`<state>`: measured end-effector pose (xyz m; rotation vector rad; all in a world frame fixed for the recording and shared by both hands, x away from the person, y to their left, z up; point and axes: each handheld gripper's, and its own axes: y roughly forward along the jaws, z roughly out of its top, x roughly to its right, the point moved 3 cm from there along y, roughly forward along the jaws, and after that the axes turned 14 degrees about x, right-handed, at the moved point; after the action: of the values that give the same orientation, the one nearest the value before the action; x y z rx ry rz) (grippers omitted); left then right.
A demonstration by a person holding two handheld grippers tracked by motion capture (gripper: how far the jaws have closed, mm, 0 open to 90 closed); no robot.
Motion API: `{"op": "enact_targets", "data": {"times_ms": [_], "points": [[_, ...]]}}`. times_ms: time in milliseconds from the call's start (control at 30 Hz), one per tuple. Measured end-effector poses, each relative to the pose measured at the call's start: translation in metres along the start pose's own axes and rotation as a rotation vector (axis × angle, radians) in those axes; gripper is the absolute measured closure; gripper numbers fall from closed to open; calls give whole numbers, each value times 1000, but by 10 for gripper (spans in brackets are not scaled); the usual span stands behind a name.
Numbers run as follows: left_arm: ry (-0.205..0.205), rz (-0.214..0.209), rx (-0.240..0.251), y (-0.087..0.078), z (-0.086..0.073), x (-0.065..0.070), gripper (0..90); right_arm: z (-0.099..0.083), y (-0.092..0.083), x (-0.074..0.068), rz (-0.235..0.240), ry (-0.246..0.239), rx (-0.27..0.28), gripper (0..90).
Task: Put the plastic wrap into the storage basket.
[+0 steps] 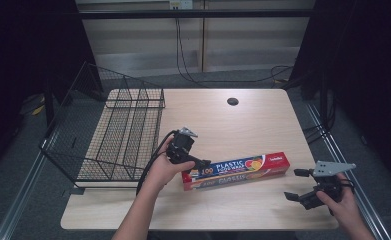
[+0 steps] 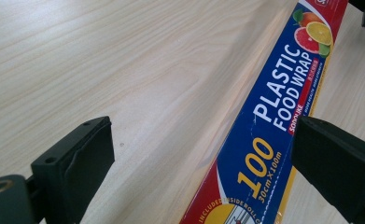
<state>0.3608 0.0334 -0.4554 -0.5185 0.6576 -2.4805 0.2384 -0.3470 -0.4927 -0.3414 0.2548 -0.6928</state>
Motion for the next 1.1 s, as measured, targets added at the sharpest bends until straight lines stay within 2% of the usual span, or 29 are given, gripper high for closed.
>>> {"op": "enact_targets", "data": {"times_ms": [167, 267, 367, 433, 467, 500, 533, 667, 733, 800, 900, 967, 1000, 1100], "points": [[-6, 8, 1, 0, 0, 0, 60, 0, 2, -3, 1, -39, -20, 32], [-14, 6, -8, 0, 0, -1, 56, -1, 4, -4, 3, -46, -36, 32], [-28, 13, -2, 1, 1, -1, 48, -1, 4, -5, -3, -48, -36, 32], [-29, 25, -17, 2, 0, -1, 45, 0, 4, -4, -9, -49, -27, 32], [-28, 22, -19, 3, -1, 0, 45, 1, 2, -3, -10, -41, -14, 32], [-15, 13, -42, 3, -1, -1, 45, 1, 2, -3, -10, -41, -14, 32], [-29, -6, -49, 6, -1, 2, 46, 1, 2, -2, -5, -45, -14, 32], [-12, -15, -42, 8, 2, 8, 37, 0, 2, -2, -6, -45, -18, 32], [-3, -39, -29, 8, 5, 11, 16, 1, 3, -2, -9, -54, -20, 32], [-19, -59, -13, 9, 7, 15, 11, 1, 3, -2, -10, -53, -20, 32], [-24, -60, -33, 9, 8, 18, 13, 1, 3, -2, -8, -57, -20, 32], [-8, -64, -37, 10, 9, 21, 35, 0, 4, -2, 4, -51, -23, 32], [16, -71, -46, 11, 10, 23, 35, 0, 5, -2, 2, -55, -25, 32], [23, -85, -42, 13, 11, 27, 36, 1, 5, -2, 4, -54, -23, 32]]}}
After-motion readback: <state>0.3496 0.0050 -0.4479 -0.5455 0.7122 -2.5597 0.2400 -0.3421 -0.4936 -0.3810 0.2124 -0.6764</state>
